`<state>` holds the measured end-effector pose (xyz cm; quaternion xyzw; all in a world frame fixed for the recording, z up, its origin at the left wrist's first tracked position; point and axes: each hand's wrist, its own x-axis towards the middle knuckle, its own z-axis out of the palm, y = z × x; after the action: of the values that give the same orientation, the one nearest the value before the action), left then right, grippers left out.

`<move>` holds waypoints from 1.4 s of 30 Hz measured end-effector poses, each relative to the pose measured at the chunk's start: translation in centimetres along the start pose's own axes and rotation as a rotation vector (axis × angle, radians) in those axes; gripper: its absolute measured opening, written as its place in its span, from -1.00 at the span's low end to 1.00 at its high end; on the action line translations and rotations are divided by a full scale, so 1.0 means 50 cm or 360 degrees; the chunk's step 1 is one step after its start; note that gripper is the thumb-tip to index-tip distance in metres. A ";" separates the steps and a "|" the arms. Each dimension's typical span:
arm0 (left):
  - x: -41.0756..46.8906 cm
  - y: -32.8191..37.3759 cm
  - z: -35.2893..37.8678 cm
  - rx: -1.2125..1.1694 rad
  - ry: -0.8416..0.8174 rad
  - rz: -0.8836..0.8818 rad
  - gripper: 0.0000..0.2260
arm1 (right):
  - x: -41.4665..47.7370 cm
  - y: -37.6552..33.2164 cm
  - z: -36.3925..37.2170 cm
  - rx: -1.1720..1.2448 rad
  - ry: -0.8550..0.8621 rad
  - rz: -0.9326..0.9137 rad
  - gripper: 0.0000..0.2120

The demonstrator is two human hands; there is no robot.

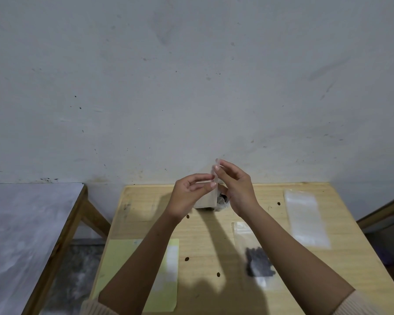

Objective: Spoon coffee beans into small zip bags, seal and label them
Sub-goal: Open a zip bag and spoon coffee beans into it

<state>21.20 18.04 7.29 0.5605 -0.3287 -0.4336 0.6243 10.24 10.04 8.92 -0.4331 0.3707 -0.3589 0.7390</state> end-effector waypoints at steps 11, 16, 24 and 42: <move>0.000 -0.007 0.002 0.0196 0.0167 0.0076 -0.87 | 0.004 0.012 0.007 -0.0041 -0.0016 -0.0042 -0.83; 0.000 -0.012 0.012 0.0507 0.0120 0.0166 -0.91 | 0.016 0.019 -0.002 -0.0424 0.0027 -0.0097 -0.87; -0.001 -0.023 0.011 0.0738 0.0127 0.0021 -0.82 | 0.020 0.006 -0.018 -0.0879 -0.0015 -0.0107 -0.88; 0.008 -0.063 0.038 0.1072 0.0332 0.0310 -0.81 | 0.017 0.015 -0.049 -0.1567 0.0119 -0.0518 -0.92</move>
<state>19.09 16.89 4.45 0.7419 -0.4396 -0.1801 0.4733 8.71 8.66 7.18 -0.7683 0.4496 -0.2675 0.3687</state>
